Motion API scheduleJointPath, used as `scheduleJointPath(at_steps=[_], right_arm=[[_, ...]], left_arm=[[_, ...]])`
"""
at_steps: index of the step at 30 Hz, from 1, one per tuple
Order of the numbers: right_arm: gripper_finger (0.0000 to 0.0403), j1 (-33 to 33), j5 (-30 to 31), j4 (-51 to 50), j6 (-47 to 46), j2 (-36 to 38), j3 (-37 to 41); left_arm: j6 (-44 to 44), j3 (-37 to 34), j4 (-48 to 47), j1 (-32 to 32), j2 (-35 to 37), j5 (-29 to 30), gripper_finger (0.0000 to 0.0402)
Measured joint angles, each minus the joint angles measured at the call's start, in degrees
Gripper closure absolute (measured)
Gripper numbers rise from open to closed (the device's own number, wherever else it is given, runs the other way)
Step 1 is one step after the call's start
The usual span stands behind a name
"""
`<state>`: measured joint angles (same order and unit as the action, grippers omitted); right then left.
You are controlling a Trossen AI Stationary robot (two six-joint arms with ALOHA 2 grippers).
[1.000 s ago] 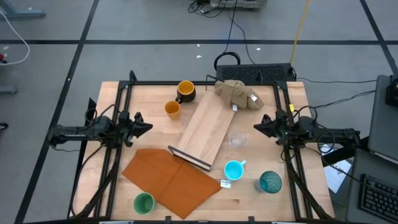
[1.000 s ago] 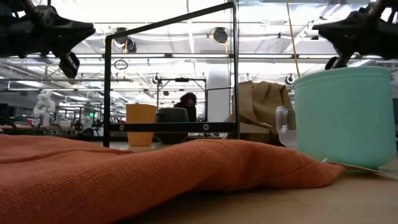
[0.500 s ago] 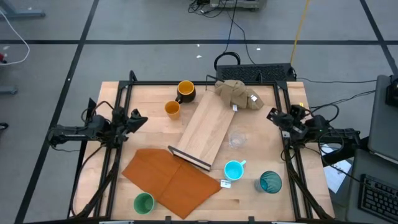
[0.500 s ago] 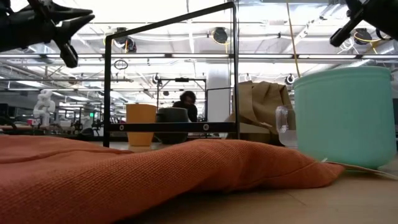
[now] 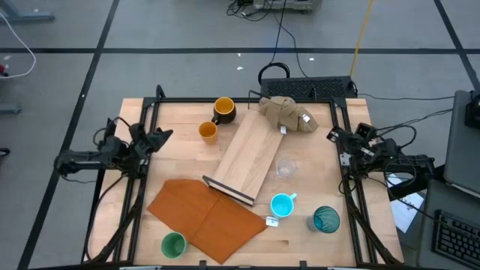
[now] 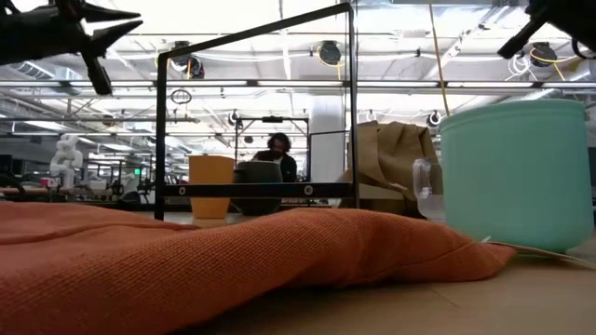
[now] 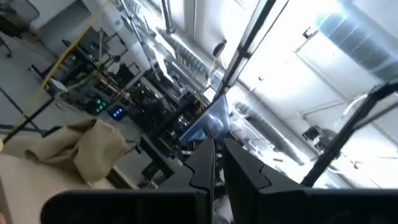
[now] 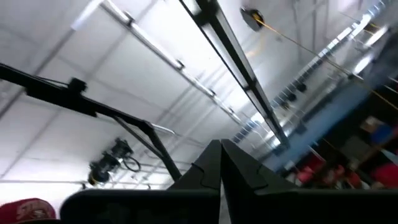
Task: Stack small to large cups/mugs on shelf
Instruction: Put the black mug on the shelf
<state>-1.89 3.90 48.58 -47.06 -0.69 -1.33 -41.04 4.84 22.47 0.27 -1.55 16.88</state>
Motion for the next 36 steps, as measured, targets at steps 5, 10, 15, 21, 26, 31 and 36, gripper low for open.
scheduleJointPath(at_steps=[5, 10, 15, 21, 26, 31, 36], right_arm=[[0.0386, 0.0, 0.44, -6.07, 2.56, -1.61, -4.78], [0.0347, 0.02, 0.49, -9.67, 6.66, -7.46, -12.18], [0.0299, 0.02, 0.51, -16.25, 9.78, -14.89, -20.04], [0.0253, 0.02, -2.35, -18.43, 12.7, -23.49, -28.63], [0.0238, 0.02, -5.1, -18.49, 12.05, -27.36, -32.17], [0.0236, 0.15, -8.29, -18.5, 7.47, -28.6, -32.82], [0.0236, 0.15, -11.48, -18.56, 4.69, -28.65, -32.86]], left_arm=[[1.06, 11.97, -9.02, 0.03, -6.1, 0.22, 0.0365], [4.66, 29.89, -27.41, 0.03, -19.37, 0.1, 0.0335], [9.95, 46.23, -39.98, 0.29, -31.96, 0.46, 0.0307], [14.25, 63.42, -59.61, 3.13, -43.6, 3.46, 0.0284], [18.67, 74.3, -71.83, 7.39, -53.94, 3.56, 0.0271], [24.42, 82.71, -82.11, 12.31, -64.82, -1.88, 0.027], [32.03, 90.21, -88.74, 16.44, -73.38, -2.31, 0.027]])
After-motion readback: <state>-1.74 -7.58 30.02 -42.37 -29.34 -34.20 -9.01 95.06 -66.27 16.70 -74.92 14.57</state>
